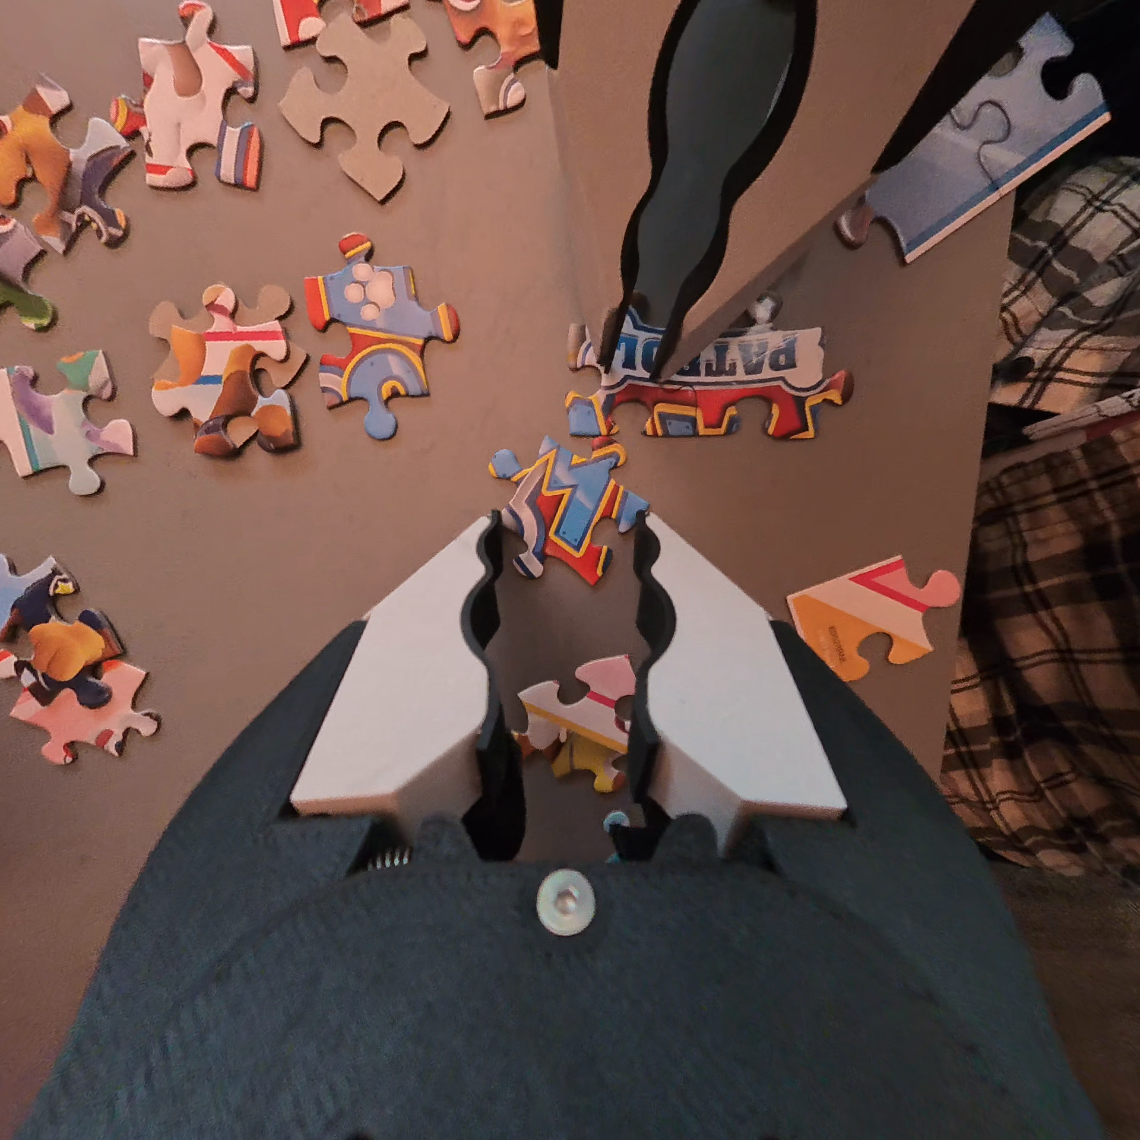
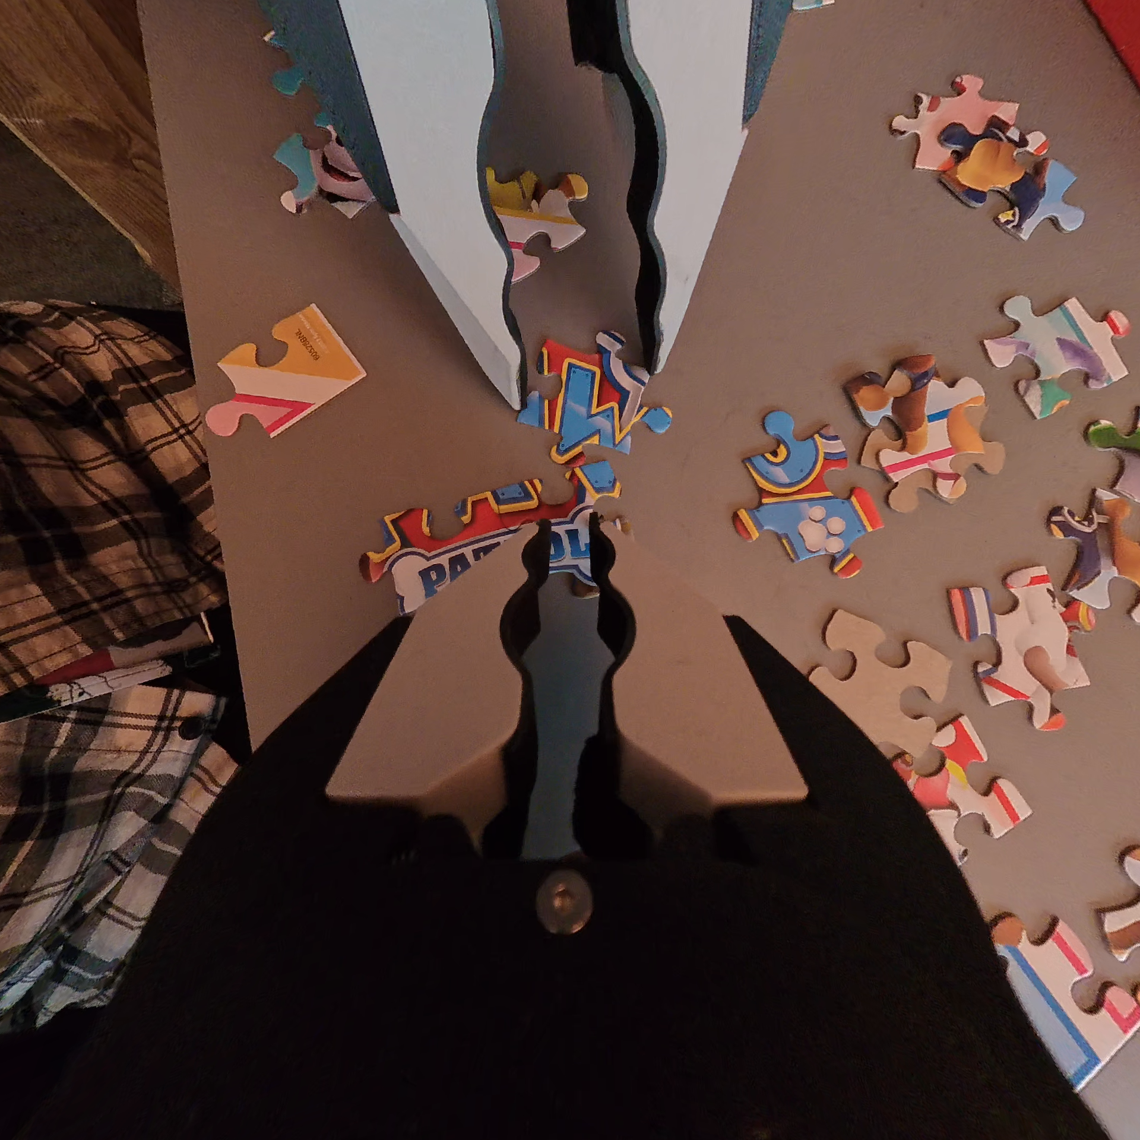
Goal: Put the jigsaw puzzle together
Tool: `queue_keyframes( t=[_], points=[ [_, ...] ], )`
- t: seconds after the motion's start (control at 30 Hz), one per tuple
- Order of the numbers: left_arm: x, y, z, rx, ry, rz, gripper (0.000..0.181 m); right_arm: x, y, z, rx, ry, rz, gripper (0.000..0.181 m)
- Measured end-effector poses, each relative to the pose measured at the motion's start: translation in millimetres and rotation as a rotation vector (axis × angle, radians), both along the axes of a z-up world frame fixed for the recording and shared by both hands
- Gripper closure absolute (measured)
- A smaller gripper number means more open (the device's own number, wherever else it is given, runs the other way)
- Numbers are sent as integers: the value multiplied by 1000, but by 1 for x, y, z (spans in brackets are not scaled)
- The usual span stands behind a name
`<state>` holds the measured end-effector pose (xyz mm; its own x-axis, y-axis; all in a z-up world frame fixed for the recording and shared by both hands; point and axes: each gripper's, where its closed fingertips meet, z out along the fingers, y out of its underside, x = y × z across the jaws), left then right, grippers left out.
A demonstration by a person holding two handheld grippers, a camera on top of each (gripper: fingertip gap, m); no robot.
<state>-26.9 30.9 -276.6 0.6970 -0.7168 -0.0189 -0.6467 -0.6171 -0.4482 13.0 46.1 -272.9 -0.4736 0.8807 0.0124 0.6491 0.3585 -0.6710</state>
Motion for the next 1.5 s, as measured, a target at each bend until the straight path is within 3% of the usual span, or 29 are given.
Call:
queue_keyframes(
  t=[0.07,0.57,0.77,1.0,1.5],
  points=[
    [-1,0,0,22,6,5,149,-1,1,0,4,3,-7,170],
    [2,-7,1,49,-25,64,153,-9,7,-1,50,62,-53,181],
    [0,-4,-1,-3,-3,50,121,-13,9,-1,63,68,-61,181],
    [8,5,0,14,-8,76,149,-17,10,-1,42,88,-76,181],
    [8,2,-1,66,0,130,154,-21,14,-1,50,102,-91,181]
  ],
)
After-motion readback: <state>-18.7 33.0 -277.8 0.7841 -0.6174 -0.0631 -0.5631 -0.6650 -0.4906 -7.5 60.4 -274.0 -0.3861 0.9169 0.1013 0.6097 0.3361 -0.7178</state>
